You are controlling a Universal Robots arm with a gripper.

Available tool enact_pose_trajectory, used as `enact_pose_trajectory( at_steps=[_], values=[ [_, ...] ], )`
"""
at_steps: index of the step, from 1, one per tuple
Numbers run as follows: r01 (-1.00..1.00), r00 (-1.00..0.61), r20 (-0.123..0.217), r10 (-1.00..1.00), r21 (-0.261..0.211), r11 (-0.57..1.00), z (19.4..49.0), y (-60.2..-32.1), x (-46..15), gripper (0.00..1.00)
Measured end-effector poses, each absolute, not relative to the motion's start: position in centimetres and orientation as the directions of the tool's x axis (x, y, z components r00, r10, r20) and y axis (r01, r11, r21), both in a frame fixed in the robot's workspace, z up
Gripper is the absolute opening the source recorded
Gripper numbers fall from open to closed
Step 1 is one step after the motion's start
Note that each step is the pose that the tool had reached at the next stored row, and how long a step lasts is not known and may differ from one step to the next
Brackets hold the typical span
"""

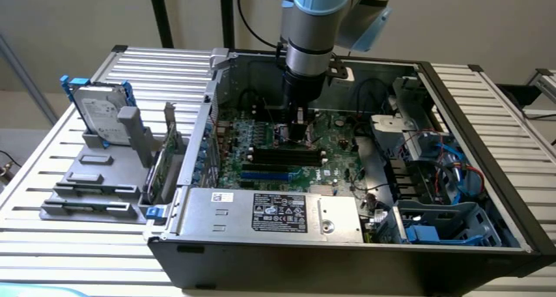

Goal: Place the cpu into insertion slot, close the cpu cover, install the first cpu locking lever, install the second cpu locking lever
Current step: 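Place the cpu into insertion slot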

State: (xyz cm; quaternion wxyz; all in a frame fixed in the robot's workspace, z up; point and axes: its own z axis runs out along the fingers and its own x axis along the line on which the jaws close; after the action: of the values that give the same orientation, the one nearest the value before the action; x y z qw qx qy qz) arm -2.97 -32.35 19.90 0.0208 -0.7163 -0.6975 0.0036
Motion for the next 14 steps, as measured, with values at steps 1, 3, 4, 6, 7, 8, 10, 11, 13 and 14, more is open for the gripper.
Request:
enact_pose_trajectory(
  at_steps=[1,3,4,6,7,8,10,11,13,14],
  values=[
    [0.999,0.027,0.024,0.999,-0.035,-0.026,19.9,-32.3,-3.0,0.63],
    [0.999,0.027,0.024,0.999,-0.035,-0.026,20.0,-32.4,-3.0,0.63],
    [0.999,0.027,0.024,0.999,-0.035,-0.026,20.1,-32.4,-3.0,0.63],
    [0.999,0.027,0.024,0.999,-0.035,-0.026,20.3,-32.4,-3.0,0.63],
    [0.999,0.027,0.024,0.999,-0.035,-0.026,20.4,-32.4,-3.0,0.63],
    [0.999,0.027,0.024,0.999,-0.035,-0.026,20.6,-32.4,-3.0,0.63],
    [0.999,0.027,0.024,0.999,-0.035,-0.026,20.9,-32.4,-3.0,0.63],
    [0.999,0.027,0.024,0.999,-0.035,-0.026,21.1,-32.4,-3.0,0.63],
    [0.999,0.027,0.024,0.999,-0.035,-0.026,21.4,-32.4,-3.1,0.63],
    [0.999,0.027,0.024,0.999,-0.035,-0.026,21.5,-32.4,-3.2,0.60]
  ],
)
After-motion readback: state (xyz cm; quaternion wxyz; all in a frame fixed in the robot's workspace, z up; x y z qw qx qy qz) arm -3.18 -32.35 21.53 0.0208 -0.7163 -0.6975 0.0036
